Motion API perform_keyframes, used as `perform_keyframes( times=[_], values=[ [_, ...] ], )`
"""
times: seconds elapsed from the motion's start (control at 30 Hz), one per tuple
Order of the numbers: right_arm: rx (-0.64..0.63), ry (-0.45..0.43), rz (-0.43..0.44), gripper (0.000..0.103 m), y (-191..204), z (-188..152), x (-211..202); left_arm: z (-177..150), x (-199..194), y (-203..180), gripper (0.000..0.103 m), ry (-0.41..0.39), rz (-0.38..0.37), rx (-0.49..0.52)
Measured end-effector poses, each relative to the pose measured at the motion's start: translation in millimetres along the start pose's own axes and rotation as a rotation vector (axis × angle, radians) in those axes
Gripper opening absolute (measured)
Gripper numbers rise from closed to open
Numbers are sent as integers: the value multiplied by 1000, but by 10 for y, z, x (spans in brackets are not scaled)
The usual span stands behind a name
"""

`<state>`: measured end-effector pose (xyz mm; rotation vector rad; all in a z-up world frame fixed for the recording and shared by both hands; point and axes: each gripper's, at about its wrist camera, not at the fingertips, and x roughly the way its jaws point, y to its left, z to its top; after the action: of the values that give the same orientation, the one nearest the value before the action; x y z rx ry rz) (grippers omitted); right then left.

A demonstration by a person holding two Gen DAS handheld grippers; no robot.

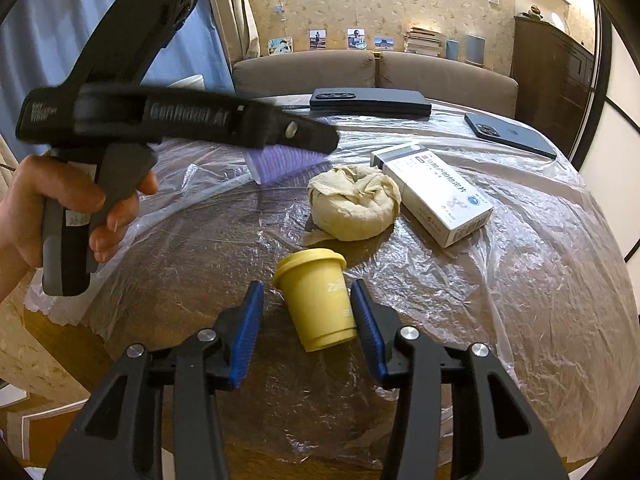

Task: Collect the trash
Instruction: 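Lift the purple roller with the left gripper while the right gripper straddles the yellow cup, then close the right gripper on the yellow cup while the left gripper carries the roller toward the bin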

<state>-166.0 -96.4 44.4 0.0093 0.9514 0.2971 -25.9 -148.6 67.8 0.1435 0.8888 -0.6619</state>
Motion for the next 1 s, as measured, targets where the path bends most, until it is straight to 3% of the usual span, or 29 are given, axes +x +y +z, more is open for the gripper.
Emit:
perform_keyframes(
  times=[0.23,0.5,0.53,0.63,0.73,0.77,0.83,0.93,1.0],
  values=[
    [8,-3,0,45,-2,-2,-4,-4,38,153,90,2,20,-52],
    [-3,2,-10,47,16,35,28,-37,209,111,90,60,47,-1],
    [-5,3,-10,50,19,40,37,-39,216,117,90,60,51,-2],
    [-18,2,0,76,30,36,39,-37,245,162,89,71,61,-22],
    [-49,-18,-1,85,62,26,-5,-37,214,208,88,61,48,-47],
    [-52,-22,-1,85,66,26,-18,-38,197,223,87,55,54,-55],
    [-44,-26,7,85,44,41,-30,-42,190,253,73,55,52,-70],
    [-24,-20,-1,85,-19,74,-13,-51,200,280,60,63,55,-75],
    [-24,-16,0,78,-50,98,3,-45,201,261,55,66,52,-65]
  ],
)
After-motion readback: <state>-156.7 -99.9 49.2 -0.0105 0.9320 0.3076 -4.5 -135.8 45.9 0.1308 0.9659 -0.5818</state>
